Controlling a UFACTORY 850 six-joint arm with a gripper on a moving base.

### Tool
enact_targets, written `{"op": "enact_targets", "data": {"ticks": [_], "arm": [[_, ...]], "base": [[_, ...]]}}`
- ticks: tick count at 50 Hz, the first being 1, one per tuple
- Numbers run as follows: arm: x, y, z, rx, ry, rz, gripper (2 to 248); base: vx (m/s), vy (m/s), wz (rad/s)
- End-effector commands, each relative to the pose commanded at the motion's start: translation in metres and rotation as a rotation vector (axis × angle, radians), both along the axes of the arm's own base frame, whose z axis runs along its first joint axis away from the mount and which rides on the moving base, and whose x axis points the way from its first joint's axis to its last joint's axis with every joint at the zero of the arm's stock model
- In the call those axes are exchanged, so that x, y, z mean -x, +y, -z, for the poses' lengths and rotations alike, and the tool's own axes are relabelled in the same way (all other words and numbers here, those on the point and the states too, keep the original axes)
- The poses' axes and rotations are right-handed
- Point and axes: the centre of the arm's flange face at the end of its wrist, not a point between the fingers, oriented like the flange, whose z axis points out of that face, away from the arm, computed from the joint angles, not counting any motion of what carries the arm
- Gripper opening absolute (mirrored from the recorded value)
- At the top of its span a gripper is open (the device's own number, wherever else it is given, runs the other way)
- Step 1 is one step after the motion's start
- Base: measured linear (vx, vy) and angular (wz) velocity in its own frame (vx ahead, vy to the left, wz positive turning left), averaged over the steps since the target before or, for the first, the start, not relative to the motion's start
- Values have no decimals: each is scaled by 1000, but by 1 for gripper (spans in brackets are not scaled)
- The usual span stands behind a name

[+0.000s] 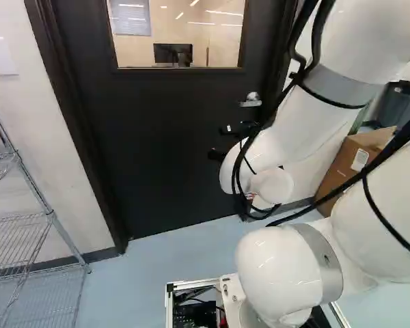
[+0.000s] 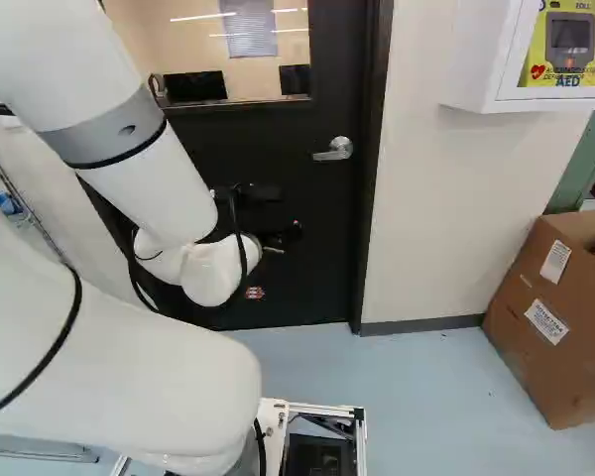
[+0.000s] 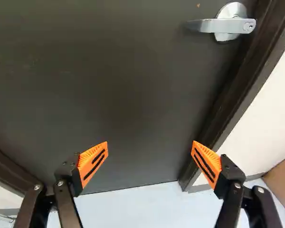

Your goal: Open the door and move inside

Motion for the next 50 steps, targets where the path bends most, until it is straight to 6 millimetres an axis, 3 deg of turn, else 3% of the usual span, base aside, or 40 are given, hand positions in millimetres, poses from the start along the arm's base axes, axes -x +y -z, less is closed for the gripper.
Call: {"op": "enact_targets", "data": {"ticks": [21,50], "arm": [[0,0,0,0,0,0,247],[-7,-3,-9,0,-25,11,247]], "base": [[139,-7,-18],[2,0,1]]}}
